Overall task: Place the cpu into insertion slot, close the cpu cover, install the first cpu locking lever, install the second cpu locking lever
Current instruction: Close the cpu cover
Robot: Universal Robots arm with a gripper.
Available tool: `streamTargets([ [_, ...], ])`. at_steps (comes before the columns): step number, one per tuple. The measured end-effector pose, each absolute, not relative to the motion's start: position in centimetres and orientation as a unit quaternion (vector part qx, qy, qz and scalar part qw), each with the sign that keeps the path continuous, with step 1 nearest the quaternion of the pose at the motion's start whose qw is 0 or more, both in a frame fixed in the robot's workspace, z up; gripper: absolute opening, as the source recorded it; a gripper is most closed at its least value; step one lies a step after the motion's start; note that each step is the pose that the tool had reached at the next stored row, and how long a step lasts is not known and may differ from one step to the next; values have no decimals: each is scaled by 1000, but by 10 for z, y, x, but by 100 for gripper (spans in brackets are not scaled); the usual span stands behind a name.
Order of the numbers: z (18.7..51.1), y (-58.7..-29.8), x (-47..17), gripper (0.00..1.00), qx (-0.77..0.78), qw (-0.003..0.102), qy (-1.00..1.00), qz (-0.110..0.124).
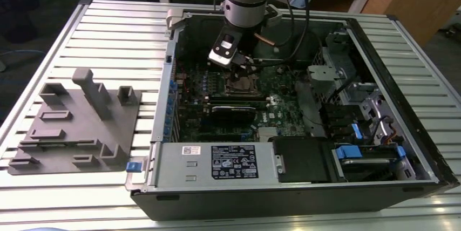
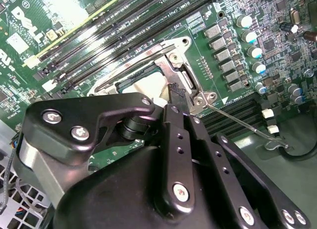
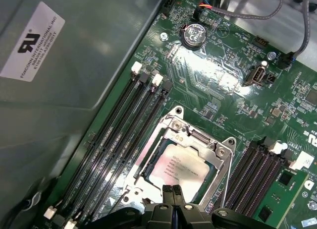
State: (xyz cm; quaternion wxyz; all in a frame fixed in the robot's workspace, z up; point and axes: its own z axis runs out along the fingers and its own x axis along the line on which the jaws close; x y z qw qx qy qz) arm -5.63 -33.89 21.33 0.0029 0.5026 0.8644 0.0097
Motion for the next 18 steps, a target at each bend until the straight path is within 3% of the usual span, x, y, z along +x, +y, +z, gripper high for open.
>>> streamTargets([
  [18,213,-339,-56,11,462,2,887,10],
])
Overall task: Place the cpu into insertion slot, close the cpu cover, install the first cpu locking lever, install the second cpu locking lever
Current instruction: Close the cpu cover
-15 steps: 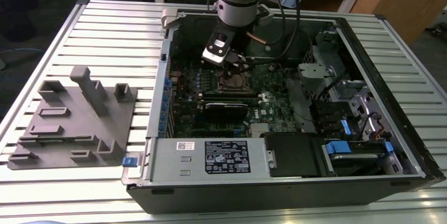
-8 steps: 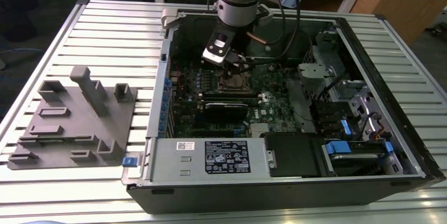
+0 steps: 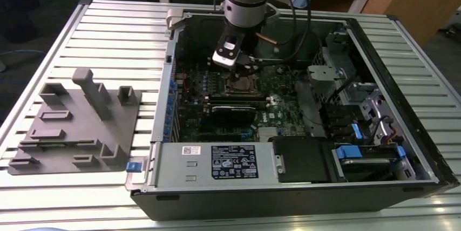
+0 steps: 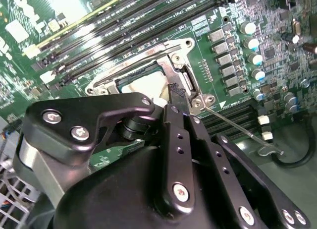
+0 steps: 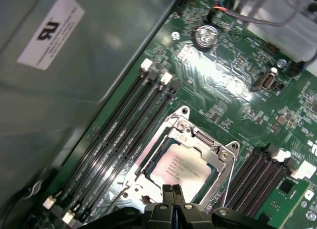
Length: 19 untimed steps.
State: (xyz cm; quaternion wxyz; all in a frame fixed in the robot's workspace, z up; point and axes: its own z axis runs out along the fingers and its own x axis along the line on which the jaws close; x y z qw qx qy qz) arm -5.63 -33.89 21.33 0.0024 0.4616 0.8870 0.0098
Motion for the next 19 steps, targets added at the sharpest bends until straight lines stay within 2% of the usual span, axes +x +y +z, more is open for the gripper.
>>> streamTargets([
  [19,213,-339,-56,11,429,2,903,10],
])
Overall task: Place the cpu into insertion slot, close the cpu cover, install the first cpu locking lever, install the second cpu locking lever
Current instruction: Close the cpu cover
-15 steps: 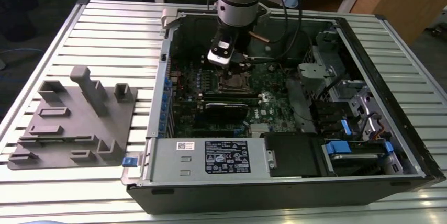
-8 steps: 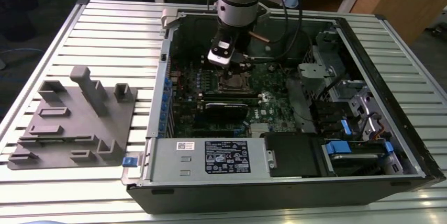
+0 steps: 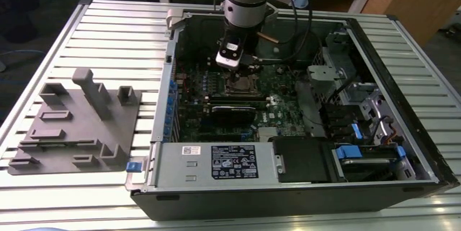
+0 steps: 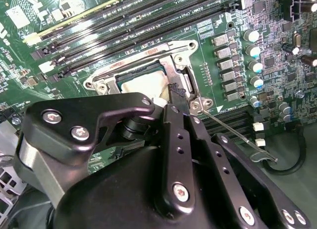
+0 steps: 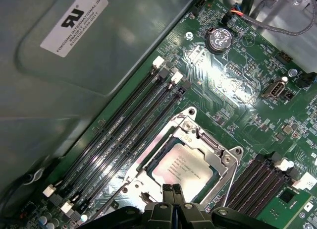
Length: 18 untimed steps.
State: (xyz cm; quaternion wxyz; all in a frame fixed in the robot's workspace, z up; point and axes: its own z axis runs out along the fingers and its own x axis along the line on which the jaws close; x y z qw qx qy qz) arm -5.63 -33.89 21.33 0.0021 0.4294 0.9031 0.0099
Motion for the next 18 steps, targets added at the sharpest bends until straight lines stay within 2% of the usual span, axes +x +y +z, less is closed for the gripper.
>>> streamTargets([
  [18,213,-339,-56,11,394,2,919,10],
])
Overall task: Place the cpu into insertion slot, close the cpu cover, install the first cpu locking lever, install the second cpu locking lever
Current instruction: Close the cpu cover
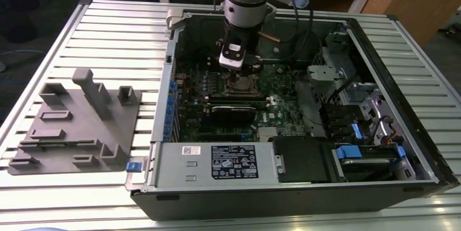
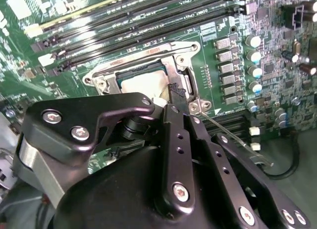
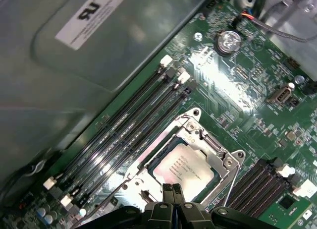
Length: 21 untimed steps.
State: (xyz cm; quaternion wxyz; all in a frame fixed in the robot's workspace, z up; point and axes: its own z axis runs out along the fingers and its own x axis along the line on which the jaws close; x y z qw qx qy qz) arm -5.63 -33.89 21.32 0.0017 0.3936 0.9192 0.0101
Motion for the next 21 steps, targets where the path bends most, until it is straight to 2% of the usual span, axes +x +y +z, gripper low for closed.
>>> streamTargets([
  [21,213,-339,-56,11,333,1,943,10],
])
